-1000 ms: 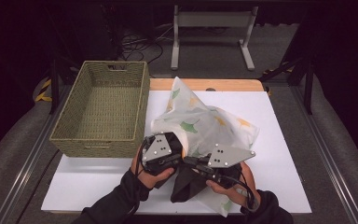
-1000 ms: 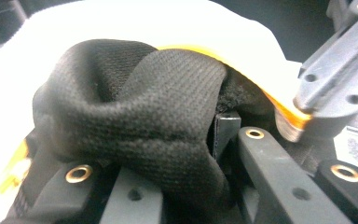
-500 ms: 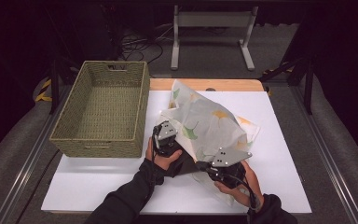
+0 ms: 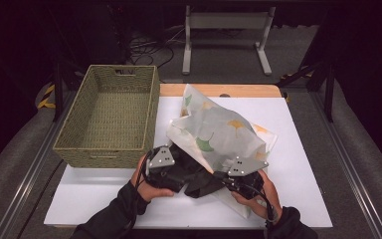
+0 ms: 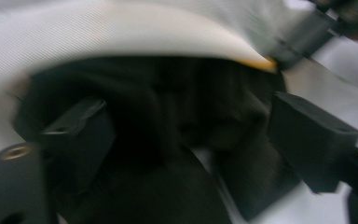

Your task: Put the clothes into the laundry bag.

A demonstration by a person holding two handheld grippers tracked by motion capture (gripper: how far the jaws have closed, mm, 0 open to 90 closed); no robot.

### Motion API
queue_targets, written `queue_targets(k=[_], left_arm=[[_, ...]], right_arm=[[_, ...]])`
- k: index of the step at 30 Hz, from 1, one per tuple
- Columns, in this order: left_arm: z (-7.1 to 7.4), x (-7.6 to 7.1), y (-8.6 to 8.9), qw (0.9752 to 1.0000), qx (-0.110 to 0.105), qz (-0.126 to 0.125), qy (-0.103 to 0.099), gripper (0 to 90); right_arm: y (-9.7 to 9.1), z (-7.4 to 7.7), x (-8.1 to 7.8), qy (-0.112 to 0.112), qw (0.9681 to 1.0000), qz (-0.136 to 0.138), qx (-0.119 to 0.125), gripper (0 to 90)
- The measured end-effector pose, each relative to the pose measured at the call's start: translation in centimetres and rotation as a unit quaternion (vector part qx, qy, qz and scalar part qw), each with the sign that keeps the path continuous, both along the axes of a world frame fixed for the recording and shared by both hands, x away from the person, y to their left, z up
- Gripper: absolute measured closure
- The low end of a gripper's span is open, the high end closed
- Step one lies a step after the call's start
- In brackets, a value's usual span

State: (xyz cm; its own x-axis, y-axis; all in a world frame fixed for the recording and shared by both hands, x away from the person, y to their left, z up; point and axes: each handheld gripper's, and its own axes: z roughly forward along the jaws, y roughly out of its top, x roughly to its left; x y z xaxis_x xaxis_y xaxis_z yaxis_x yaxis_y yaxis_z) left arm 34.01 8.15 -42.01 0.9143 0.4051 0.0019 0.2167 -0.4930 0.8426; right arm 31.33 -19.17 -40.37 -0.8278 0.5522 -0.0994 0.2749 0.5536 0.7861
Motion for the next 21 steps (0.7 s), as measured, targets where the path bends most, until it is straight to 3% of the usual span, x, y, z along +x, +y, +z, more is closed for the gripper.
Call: queue_targets(k=[3,8,13,14,16,19,20,21], left_arm=[[-1.0,-0.8,-1.2,0.9993,0.036,-0.012,-0.001,8.5],[-3.5,0.1,-4.2,0.9963,0.084,-0.004,0.013,5.0],[-4.4,1.7,-5.8,0.9945,0.100,0.030,0.001,9.4],[-4.4,1.7,-5.8,0.9945,0.100,0.030,0.001,13.9],[-4.4,2.2,-6.2,0.9936,0.106,0.037,-0.014,16.7],[-4.3,2.6,-6.2,0.9926,0.106,0.051,-0.030,53.3],[-4.3,2.9,-5.9,0.9928,0.099,0.057,-0.033,63.9],[-4.2,3.1,-5.6,0.9941,0.086,0.062,-0.024,72.7]], right_arm=[[0.2,0.0,0.0,0.001,1.0000,0.003,-0.001,89.5],[0.5,-0.3,0.1,0.006,0.9999,0.006,-0.006,89.4],[0.8,-0.8,0.3,0.012,0.9998,0.012,-0.012,89.3],[0.8,-0.8,0.3,0.012,0.9998,0.012,-0.012,89.3],[0.8,-1.0,0.3,0.015,0.9997,0.013,-0.016,89.3],[0.9,-1.1,0.2,0.018,0.9996,0.013,-0.017,89.3],[0.9,-1.1,0.2,0.019,0.9996,0.013,-0.017,89.3],[0.8,-1.2,0.1,0.019,0.9996,0.013,-0.017,89.3]])
